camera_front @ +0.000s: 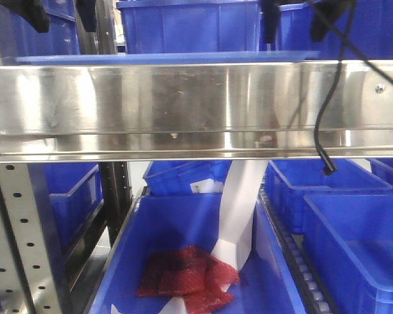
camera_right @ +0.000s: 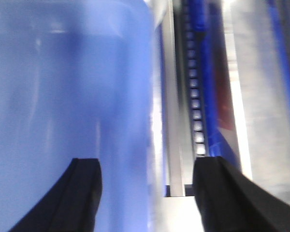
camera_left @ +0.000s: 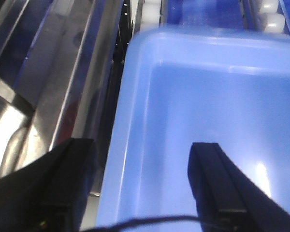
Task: Grab blue tray and place on right shelf
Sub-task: 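Lower the tray onto the roller shelf and open both grippers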
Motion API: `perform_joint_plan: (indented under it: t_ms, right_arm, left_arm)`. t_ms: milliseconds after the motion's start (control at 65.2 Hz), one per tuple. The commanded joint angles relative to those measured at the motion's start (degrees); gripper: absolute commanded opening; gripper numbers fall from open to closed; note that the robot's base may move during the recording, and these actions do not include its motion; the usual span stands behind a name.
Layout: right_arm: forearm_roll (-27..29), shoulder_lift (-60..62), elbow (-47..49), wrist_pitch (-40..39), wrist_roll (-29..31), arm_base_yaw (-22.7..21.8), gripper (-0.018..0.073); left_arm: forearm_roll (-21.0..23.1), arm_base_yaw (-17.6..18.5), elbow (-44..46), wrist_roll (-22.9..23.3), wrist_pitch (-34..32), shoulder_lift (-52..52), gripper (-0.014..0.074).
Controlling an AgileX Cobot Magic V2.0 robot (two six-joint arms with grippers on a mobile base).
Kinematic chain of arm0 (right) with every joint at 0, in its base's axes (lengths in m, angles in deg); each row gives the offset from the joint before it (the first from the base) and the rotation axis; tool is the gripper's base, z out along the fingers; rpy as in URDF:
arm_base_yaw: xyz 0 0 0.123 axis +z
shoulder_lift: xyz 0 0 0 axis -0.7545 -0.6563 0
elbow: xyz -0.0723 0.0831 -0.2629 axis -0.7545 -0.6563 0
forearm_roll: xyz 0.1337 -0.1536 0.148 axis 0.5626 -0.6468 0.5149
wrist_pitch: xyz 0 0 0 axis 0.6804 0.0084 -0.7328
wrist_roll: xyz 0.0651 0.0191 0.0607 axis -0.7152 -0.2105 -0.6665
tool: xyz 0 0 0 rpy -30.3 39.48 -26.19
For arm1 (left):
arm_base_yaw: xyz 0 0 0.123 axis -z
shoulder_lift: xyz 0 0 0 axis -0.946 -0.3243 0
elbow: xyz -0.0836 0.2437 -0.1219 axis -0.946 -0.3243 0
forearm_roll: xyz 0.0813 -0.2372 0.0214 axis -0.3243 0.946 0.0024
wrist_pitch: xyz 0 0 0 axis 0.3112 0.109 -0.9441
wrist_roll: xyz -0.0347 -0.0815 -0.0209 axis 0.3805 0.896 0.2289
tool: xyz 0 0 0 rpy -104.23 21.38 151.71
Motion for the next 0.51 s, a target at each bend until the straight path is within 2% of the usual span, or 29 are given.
perform_joint_plan:
  t_ms: [0,138,199,245,338,399,491]
  right_arm:
    - [-2.3,3.3,2.1,-1.6,0.7,-0.8,0.0511]
    - [-2.1,3.4,2.3,-1.7,0.7,-0.6,0.0508]
    - [-1.5,3.5,2.6,-1.5,1.1,-0.4,0.0478]
    - [-0.7,3.6,3.1,-1.1,2.5,-0.3,0.0417]
    - [1.6,3.6,4.3,-0.5,5.4,-0.3,0.0187]
    - [2.2,3.6,4.3,-1.0,5.4,-0.3,0.0043]
    - [2.7,3.6,4.3,-1.7,5.3,-0.3,0.007]
  left_arm:
    - [-2.0,-0.2,2.3,0.7,-3.2,2.8,0.0334]
    - [-1.4,-0.2,2.4,1.0,-1.4,3.2,0.0314]
    - [0.7,-0.2,2.4,1.0,-1.4,3.6,0.0233]
    - [2.3,-0.2,2.4,1.0,-1.8,4.0,0.0148]
    - [3.7,-0.2,2.4,1.0,-3.5,4.1,-0.0062]
    - [4.0,-0.2,2.4,1.0,-4.9,3.9,-0.0027]
    - [5.2,-0.2,2.4,1.0,-6.9,3.9,-0.0045]
